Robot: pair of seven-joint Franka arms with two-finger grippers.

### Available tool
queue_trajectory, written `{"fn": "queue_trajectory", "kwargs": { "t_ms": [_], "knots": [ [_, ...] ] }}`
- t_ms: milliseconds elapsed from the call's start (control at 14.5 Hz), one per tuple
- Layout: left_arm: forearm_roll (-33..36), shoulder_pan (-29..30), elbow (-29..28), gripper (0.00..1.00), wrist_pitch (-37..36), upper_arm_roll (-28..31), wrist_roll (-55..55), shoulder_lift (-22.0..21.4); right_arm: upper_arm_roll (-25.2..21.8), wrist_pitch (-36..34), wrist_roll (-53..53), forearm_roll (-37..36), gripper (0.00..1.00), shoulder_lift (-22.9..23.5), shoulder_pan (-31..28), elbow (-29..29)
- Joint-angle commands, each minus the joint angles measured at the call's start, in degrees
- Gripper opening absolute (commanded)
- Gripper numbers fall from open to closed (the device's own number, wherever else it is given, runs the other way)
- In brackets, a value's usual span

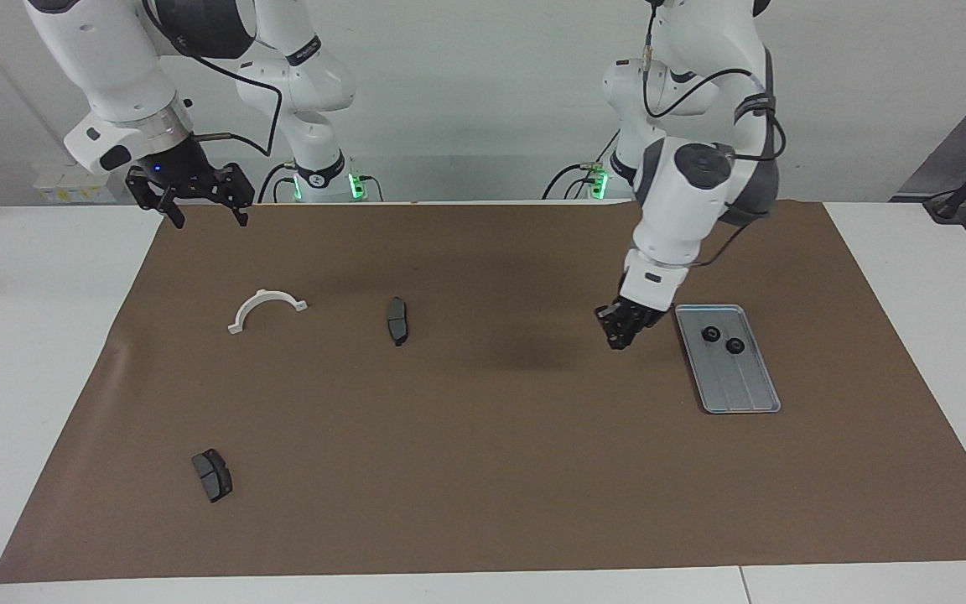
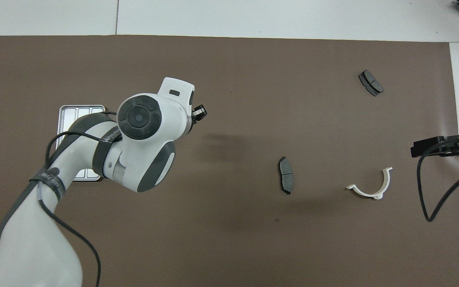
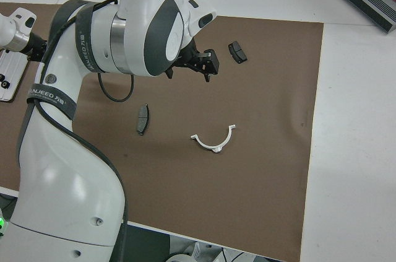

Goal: Place bearing gear from tray to pile
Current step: 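Carry the gear to mid-mat with the left gripper and release it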

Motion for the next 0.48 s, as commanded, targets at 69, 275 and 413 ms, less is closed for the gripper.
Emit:
{"fn": "queue_trajectory", "kwargs": {
  "t_ms": [69, 275, 413],
  "knots": [
    [3.4, -3.7, 4.2, 0.0, 4.6, 1.4, -14.5, 5.9, 0.2, 2.4, 1.0, 1.2, 1.0, -0.7, -1.0, -0.7],
    [4.7, -4.1, 3.3, 0.02, 8.3, 1.5, -18.6, 6.9, 0.1, 2.5, 1.0, 1.2, 1.0, -0.6, -1.1, -0.7],
    [4.8, -4.1, 1.4, 0.11, 10.4, 1.4, -18.6, 7.0, 0.2, 2.3, 0.9, 1.4, 1.0, -0.6, -1.8, -0.9]
  ]
}}
